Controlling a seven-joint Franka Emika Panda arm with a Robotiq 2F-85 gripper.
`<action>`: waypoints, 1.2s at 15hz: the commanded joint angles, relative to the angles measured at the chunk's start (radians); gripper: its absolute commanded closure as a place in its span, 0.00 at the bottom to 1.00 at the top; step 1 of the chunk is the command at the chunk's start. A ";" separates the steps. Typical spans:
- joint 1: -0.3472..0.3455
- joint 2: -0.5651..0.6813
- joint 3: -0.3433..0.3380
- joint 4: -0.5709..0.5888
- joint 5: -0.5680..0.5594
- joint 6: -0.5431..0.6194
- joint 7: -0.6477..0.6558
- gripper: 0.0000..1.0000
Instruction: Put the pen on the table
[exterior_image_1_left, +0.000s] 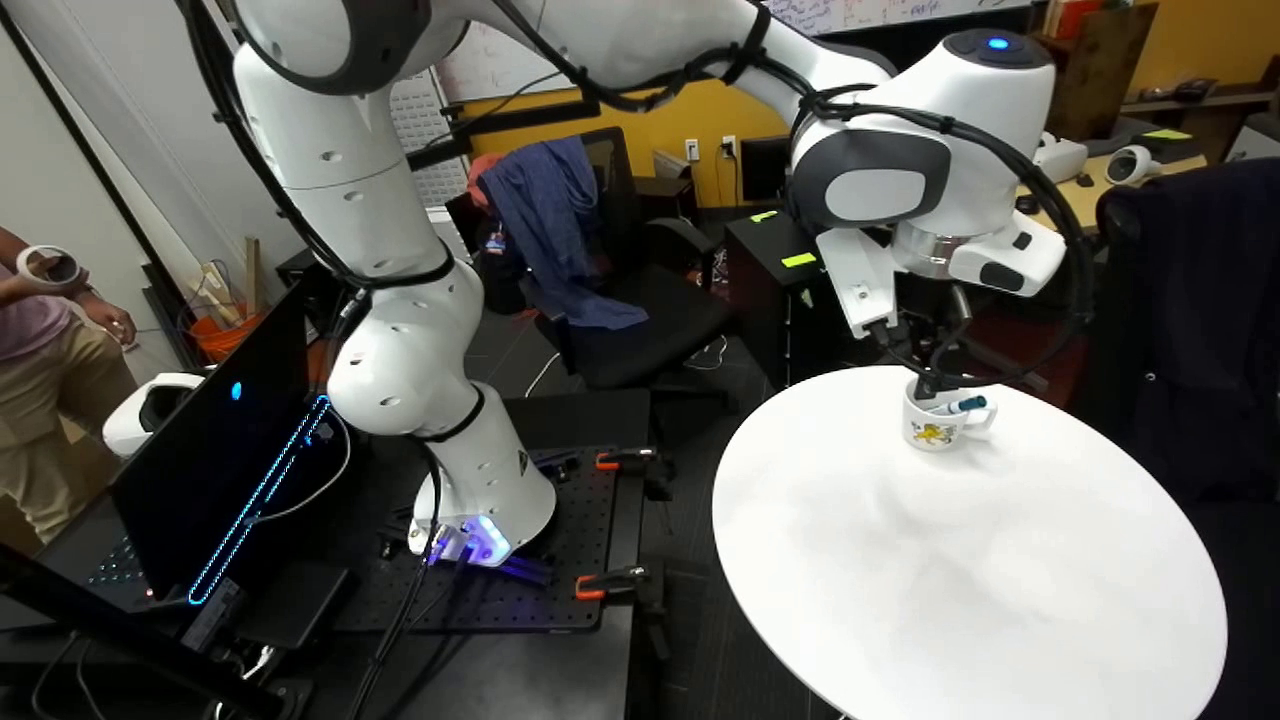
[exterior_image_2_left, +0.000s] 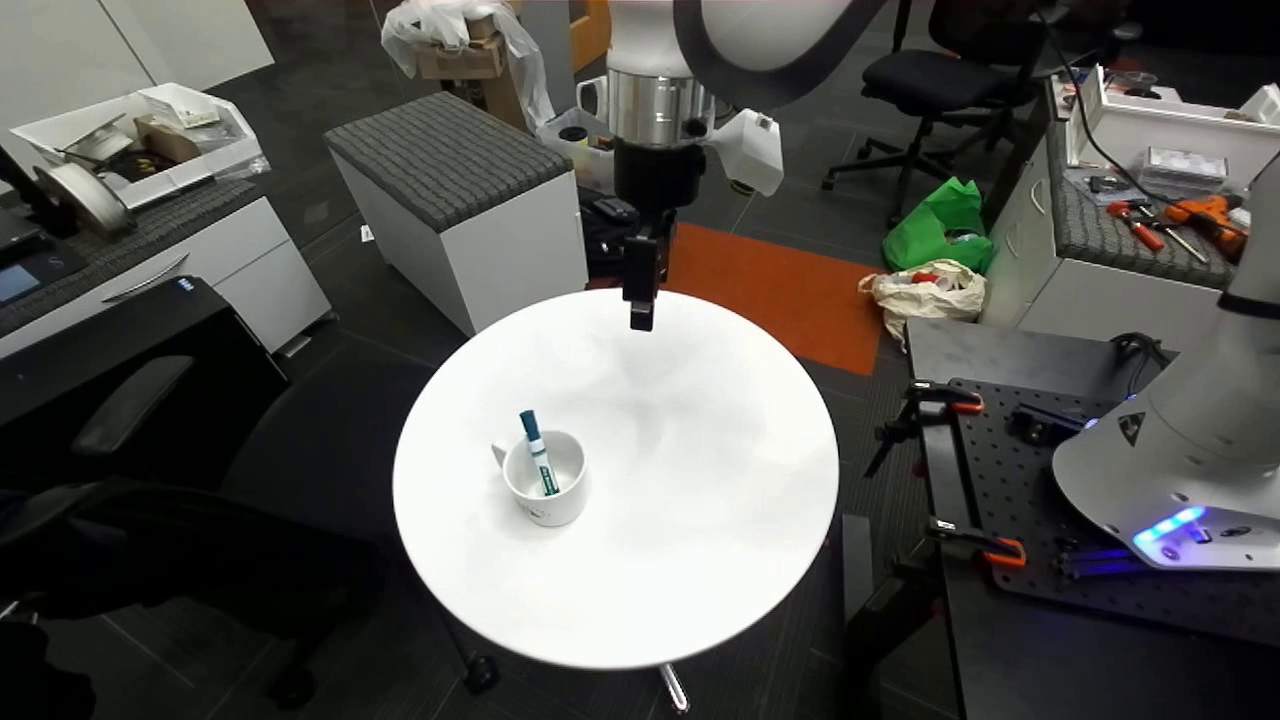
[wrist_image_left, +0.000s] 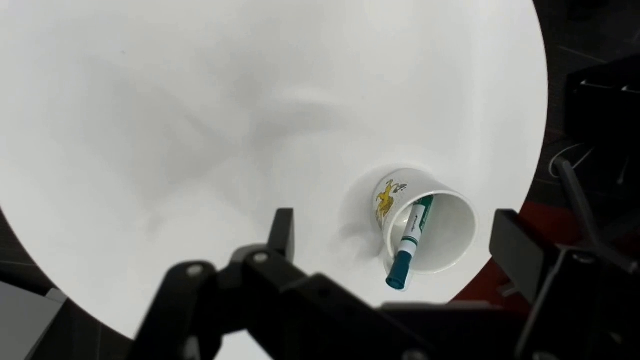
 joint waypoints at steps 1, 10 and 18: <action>0.002 0.056 0.030 0.058 -0.044 -0.013 0.047 0.00; 0.019 0.252 0.058 0.230 -0.165 0.015 0.080 0.00; 0.010 0.253 0.066 0.221 -0.167 0.013 0.056 0.00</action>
